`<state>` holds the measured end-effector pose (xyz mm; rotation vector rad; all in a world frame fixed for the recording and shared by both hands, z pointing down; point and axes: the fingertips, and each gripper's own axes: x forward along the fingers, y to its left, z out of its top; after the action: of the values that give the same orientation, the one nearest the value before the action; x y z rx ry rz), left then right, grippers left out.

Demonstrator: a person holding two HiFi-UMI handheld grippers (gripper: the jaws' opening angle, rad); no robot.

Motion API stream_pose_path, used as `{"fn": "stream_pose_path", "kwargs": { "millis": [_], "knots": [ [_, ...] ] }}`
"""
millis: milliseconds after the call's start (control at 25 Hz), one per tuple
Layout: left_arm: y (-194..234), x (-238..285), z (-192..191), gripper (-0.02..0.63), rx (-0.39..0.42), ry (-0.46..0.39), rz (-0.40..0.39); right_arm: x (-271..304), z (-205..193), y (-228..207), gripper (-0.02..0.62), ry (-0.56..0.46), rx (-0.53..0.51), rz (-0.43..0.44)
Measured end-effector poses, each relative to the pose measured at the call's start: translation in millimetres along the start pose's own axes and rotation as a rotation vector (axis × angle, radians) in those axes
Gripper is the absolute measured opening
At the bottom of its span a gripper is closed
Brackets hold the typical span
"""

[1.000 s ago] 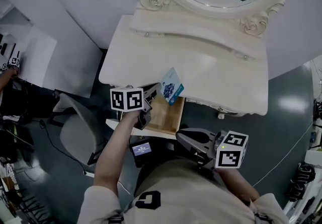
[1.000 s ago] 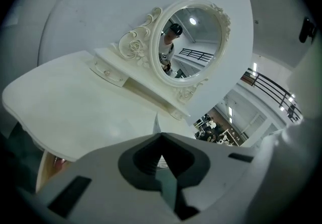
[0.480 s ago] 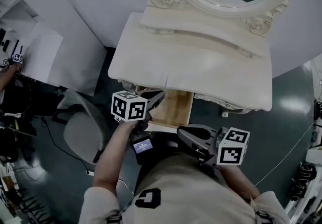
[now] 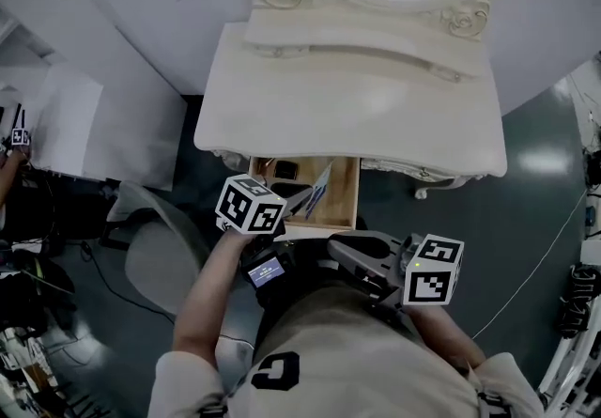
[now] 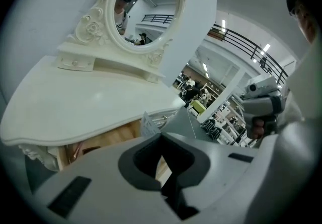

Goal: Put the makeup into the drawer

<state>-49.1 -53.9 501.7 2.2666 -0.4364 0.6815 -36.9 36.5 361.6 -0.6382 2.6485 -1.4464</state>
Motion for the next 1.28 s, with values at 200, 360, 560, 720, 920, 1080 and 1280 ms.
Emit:
{"fn": "stream_pose_path", "kwargs": {
  "millis": [200,360,560,720,920,1080,1280],
  "knots": [
    [-6,34,-13,0.054,0.051,0.11,-0.073,-21,1,-12,0.028,-0.066,0.042,-0.055],
    [-2,58,-15,0.054,-0.008,0.138,-0.15,-35,2,-23,0.028,-0.087,0.066,-0.08],
    [38,92,-35,0.054,-0.091,0.2,-0.095,-43,2,-35,0.028,-0.08,0.098,-0.085],
    [79,101,-36,0.055,-0.169,0.141,0.04,-47,7,-44,0.028,-0.065,0.101,-0.09],
    [123,100,-58,0.055,-0.072,0.226,0.288,-47,11,-51,0.028,-0.039,0.099,-0.082],
    [135,104,-67,0.055,-0.025,0.251,0.383,-44,11,-52,0.028,-0.012,0.083,-0.085],
    [144,116,-63,0.055,0.14,0.291,0.47,-45,10,-58,0.028,0.008,0.087,-0.096]
  ]
}}
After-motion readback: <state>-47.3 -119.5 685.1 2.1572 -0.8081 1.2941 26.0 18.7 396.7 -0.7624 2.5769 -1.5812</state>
